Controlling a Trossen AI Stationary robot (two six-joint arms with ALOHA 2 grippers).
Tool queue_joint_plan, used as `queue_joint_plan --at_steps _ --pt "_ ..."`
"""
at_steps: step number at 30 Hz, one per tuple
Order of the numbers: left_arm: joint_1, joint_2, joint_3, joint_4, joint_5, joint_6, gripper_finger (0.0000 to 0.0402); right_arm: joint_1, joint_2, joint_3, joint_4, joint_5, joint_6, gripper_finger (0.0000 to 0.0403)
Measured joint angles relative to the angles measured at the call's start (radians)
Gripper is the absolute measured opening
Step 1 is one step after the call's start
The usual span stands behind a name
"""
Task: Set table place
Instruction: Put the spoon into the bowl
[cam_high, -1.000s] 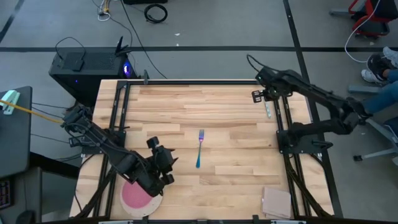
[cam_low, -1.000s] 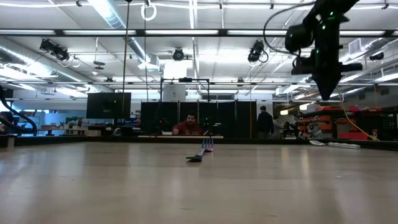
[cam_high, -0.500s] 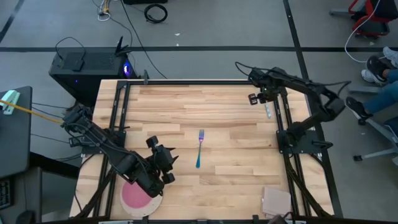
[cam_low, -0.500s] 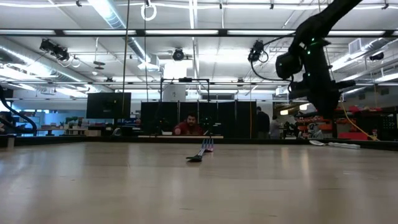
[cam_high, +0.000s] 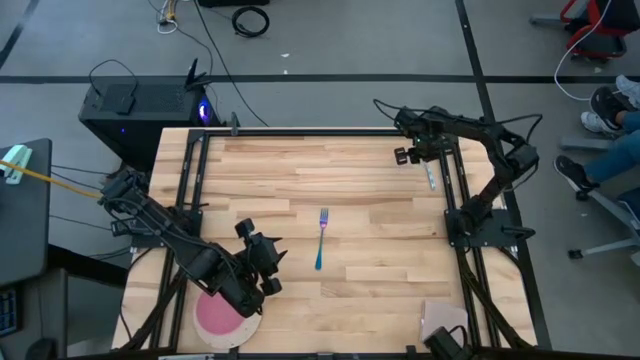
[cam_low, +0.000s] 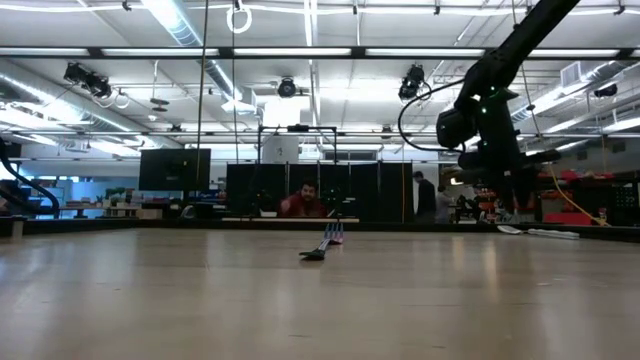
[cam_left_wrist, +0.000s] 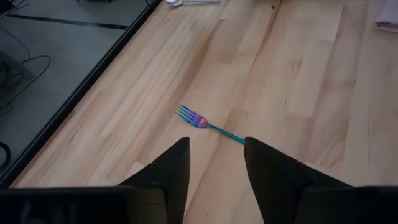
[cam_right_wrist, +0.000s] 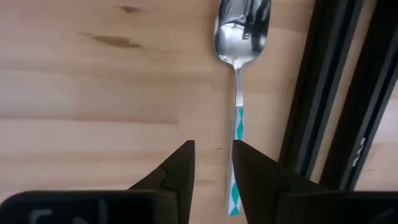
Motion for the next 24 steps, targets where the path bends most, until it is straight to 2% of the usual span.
queue_joint_plan --at_steps 11,21,24 --pt "0.0 0.0 0.0 0.002 0.0 -0.006 0.0157 0.02 0.06 -0.008 0.007 0.029 0.142 0.0113" --pt "0.0 0.0 0.0 0.001 0.0 -0.006 0.0149 0.098 0.038 -0.082 -0.117 0.023 0.138 0.0113" --pt "-0.002 0.0 0.0 0.001 0.0 -0.006 0.0152 0.116 0.013 -0.132 -0.1 0.027 0.144 0.0113"
